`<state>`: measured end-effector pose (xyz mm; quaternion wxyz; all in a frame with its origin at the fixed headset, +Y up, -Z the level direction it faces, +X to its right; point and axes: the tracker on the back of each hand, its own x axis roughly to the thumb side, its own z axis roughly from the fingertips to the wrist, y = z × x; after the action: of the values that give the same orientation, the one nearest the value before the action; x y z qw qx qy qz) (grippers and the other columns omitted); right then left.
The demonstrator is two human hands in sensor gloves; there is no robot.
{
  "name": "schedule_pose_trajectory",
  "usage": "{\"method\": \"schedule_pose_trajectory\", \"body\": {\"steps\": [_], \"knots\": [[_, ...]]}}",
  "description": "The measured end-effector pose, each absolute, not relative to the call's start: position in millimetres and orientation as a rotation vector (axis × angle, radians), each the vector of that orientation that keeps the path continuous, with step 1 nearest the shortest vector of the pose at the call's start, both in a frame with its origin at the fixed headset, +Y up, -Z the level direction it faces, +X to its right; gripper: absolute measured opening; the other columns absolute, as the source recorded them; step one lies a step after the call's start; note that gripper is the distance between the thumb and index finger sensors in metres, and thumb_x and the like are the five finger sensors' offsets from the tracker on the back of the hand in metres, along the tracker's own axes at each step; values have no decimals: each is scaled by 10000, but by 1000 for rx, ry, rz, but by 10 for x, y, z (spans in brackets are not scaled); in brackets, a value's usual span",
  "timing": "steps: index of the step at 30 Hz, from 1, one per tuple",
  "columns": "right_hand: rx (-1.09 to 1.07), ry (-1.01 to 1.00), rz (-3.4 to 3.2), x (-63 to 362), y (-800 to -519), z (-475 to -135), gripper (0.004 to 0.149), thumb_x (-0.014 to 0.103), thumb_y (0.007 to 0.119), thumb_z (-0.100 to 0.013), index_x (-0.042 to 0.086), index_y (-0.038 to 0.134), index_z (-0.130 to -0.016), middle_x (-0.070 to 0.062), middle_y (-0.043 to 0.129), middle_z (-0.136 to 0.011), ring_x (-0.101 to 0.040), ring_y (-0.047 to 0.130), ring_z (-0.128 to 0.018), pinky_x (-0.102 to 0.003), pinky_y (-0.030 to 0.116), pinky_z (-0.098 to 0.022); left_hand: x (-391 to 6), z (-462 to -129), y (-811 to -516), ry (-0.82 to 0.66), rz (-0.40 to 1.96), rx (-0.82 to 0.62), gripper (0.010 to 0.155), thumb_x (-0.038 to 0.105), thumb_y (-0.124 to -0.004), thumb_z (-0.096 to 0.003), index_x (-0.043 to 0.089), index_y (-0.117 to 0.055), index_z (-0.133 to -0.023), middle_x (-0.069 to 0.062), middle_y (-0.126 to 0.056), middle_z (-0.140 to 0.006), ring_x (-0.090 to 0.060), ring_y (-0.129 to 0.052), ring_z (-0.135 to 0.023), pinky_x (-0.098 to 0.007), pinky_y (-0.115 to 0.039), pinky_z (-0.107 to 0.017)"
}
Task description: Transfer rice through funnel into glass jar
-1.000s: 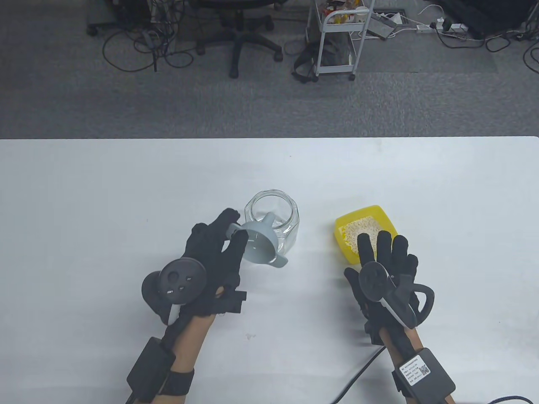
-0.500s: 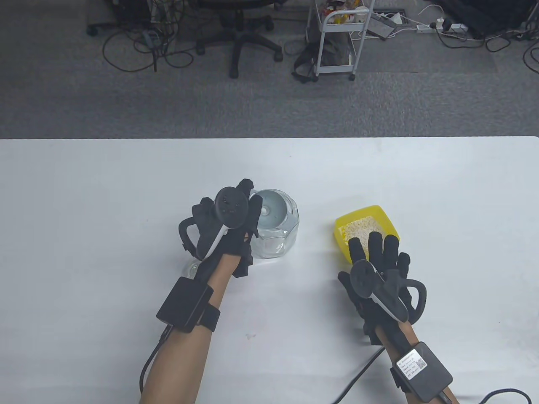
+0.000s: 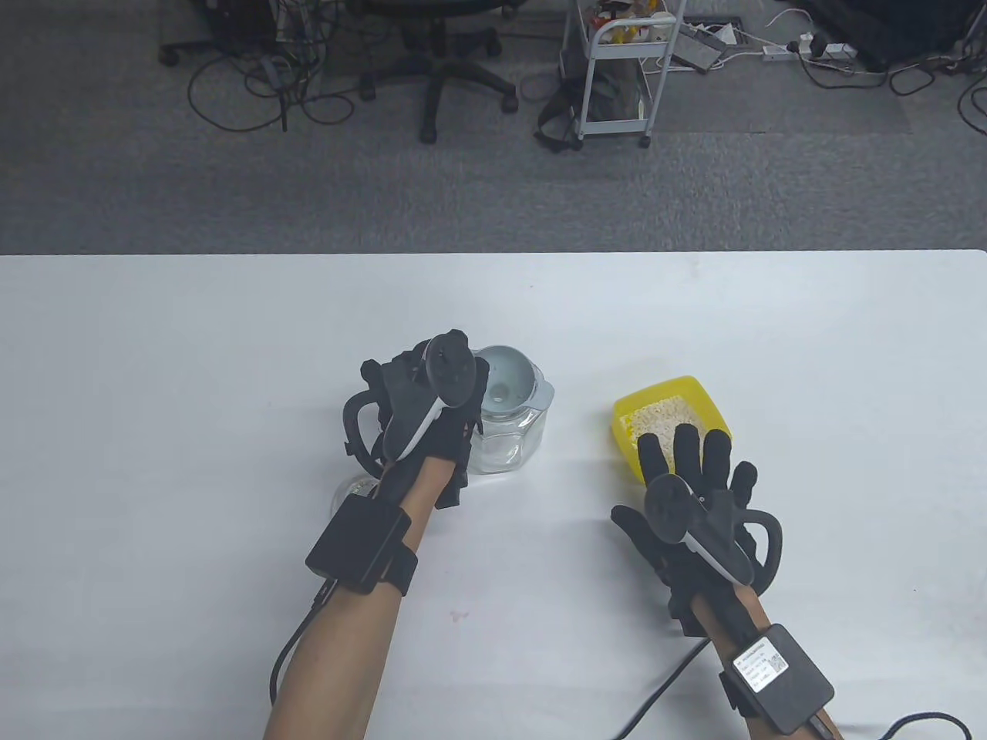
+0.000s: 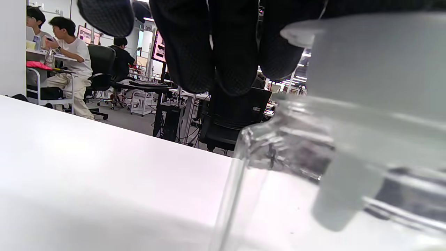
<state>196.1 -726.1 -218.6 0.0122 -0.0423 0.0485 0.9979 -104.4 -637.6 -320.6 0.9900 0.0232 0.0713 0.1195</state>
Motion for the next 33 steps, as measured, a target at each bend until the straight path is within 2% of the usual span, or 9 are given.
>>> {"method": "schedule_pose_trajectory", "body": {"steps": [5,8,10,13,16,18,28,30,33], "knots": [[-144,176,3094,1970,-7293,-2199,897,766,656,-332,448,161,-1010,-41,166,-1191,-397,135,-1085,-698,274,-729,-1128,-3172,-6330,134,253,39,614,659,-747,-563,376,-694,-1106,-36,-791,-1162,-387,-804,-1066,-745,-493,-773],[-144,166,3087,1980,-7286,-2192,895,762,657,-335,447,164,-1011,-41,169,-1192,-397,138,-1085,-697,277,-729,-1224,-3060,-6267,113,293,171,638,667,-746,-552,381,-657,-1116,-53,-775,-1165,-370,-818,-1056,-722,-526,-776],[-148,158,3069,2000,-7273,-2194,893,758,660,-336,445,170,-1013,-44,168,-1191,-399,138,-1085,-698,275,-730,-1294,-2921,-6226,61,291,255,657,674,-749,-542,384,-638,-1121,-54,-750,-1178,-375,-798,-1065,-707,-544,-775],[-161,134,3049,2017,-7266,-2209,886,749,667,-340,442,185,-1017,-49,156,-1188,-401,134,-1085,-702,268,-729,-1372,-2722,-6271,-43,245,231,698,690,-738,-536,393,-574,-1146,-73,-646,-1236,-402,-689,-1127,-708,-525,-781],[-167,125,3042,2022,-7263,-2212,886,747,669,-341,441,186,-1018,-47,155,-1187,-401,132,-1084,-703,265,-729,-1425,-2500,-6448,-132,213,111,803,722,-711,-533,372,-417,-1193,-88,-432,-1313,-456,-475,-1196,-740,-424,-789],[-173,123,3055,2011,-7272,-2211,886,749,666,-340,443,185,-1018,-49,155,-1187,-403,133,-1084,-703,268,-728,-1443,-2384,-6570,-181,195,105,823,732,-705,-527,372,-385,-1194,-94,-375,-1321,-462,-417,-1201,-741,-407,-786],[-150,113,3079,1916,-7295,-2164,883,751,658,-344,437,185,-1021,-50,163,-1188,-405,143,-1083,-703,280,-725,-1438,-2004,-7300,-232,79,75,889,789,-682,-490,367,-341,-1193,-88,-309,-1321,-449,-348,-1205,-761,-355,-764],[-152,109,3073,1927,-7289,-2156,883,749,659,-345,435,188,-1022,-54,167,-1188,-404,142,-1083,-703,278,-725,-1380,-1998,-7348,-249,14,-1,898,789,-681,-486,381,-304,-1191,-87,-256,-1325,-453,-307,-1209,-774,-319,-758],[-154,105,3060,1947,-7287,-2151,882,748,660,-346,434,190,-1023,-54,169,-1188,-404,143,-1083,-704,277,-724,-1366,-2013,-7287,-239,39,41,893,794,-673,-486,388,-299,-1189,-87,-250,-1325,-452,-304,-1211,-770,-320,-762]]}}
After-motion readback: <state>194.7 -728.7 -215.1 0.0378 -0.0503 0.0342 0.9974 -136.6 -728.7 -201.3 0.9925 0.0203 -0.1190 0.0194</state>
